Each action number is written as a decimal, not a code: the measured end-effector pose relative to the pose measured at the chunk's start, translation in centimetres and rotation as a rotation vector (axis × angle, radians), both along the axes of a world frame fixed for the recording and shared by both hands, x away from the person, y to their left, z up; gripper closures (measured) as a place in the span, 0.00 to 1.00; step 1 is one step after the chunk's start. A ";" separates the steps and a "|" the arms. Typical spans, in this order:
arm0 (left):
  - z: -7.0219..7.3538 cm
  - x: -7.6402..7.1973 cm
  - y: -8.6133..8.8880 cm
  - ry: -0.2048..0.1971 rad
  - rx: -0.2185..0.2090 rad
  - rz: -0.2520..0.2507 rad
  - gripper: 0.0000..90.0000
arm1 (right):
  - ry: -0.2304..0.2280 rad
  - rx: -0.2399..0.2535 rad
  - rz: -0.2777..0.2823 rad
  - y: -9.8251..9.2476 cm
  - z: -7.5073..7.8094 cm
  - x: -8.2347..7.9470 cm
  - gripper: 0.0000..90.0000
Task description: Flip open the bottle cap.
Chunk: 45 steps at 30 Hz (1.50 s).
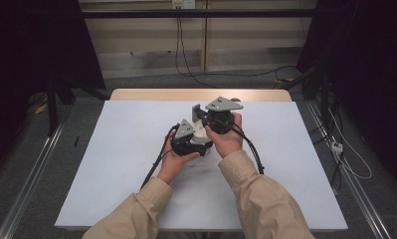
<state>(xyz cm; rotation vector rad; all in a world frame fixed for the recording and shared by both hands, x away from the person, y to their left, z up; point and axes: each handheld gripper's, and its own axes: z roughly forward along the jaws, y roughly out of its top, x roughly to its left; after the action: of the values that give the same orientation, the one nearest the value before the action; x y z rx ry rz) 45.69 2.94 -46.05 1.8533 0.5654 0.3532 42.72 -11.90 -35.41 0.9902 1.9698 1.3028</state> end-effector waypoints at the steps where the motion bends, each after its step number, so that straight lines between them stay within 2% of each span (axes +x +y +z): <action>1: 0.0 0.0 0.0 -0.001 0.000 0.001 0.21 | -0.001 -0.001 0.000 0.0 0.0 0.1 1.00; 24: 0.0 0.0 0.0 -0.001 -0.002 0.006 0.21 | -0.023 -0.023 0.012 0.6 0.0 1.1 1.00; 32: 0.0 0.0 0.0 0.003 -0.010 0.012 0.21 | -0.020 -0.023 0.013 0.9 -0.1 1.6 1.00; 45: 0.0 0.0 0.0 -0.005 0.004 0.006 0.21 | -0.014 -0.031 0.011 1.0 -0.4 2.0 1.00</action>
<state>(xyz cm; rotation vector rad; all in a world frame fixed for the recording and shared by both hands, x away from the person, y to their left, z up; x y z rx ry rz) 45.70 2.92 -46.02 1.8542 0.5667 0.3633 44.68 -10.92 -35.84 0.9550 1.9812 1.2781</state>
